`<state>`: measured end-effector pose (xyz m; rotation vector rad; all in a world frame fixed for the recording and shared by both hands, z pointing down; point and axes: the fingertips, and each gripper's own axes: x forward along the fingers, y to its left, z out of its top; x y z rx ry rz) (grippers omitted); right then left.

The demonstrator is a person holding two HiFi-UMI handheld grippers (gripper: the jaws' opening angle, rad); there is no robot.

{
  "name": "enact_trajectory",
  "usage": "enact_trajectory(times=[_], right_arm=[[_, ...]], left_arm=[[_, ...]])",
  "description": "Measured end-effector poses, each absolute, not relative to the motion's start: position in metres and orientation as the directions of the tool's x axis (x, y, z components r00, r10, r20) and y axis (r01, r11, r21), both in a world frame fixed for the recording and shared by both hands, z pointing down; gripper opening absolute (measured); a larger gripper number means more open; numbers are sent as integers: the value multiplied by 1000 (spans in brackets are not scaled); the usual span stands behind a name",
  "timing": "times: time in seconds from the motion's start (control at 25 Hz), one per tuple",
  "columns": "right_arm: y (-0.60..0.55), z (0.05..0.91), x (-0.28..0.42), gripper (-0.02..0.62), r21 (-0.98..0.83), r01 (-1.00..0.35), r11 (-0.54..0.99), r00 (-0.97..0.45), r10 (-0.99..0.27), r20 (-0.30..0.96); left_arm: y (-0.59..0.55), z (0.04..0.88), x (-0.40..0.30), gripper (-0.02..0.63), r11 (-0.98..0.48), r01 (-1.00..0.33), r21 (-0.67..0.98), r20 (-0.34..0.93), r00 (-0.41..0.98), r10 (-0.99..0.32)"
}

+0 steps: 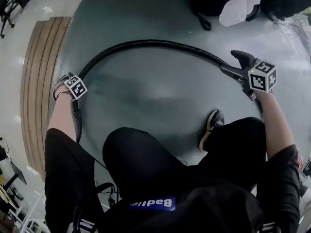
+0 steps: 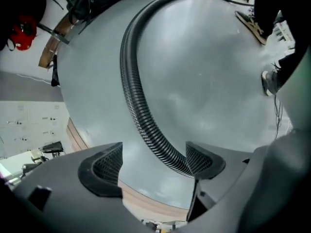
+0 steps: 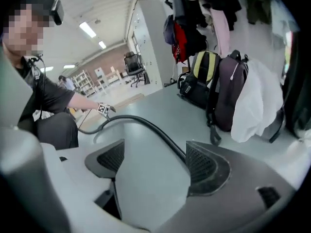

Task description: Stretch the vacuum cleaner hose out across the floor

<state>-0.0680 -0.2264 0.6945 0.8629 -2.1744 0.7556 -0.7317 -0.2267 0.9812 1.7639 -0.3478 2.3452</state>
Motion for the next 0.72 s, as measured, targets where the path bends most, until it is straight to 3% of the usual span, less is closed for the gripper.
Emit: enact_trajectory(times=[0.12,0.32,0.56,0.72], right_arm=[[-255,708,-88,377,-400,-694,598,-681,-367,634],[-277,728,-131,377,-449,-552,703,-795,-281,538],[-296,784,-143,377,-486,-476,733,-828,-188,528],[-305,800,-146,377,-519,-480,707,-830,-174,530]], left_arm=[[-246,950,-682,396,-934,-336,-123,975,-216,-51],[-296,886,-538,396,-845,-505,-175,966,77,-246],[-319,849,-390,396,-757,-653,-15,847,394,-357],[-303,841,-323,396,-789,-609,76,797,513,-319]])
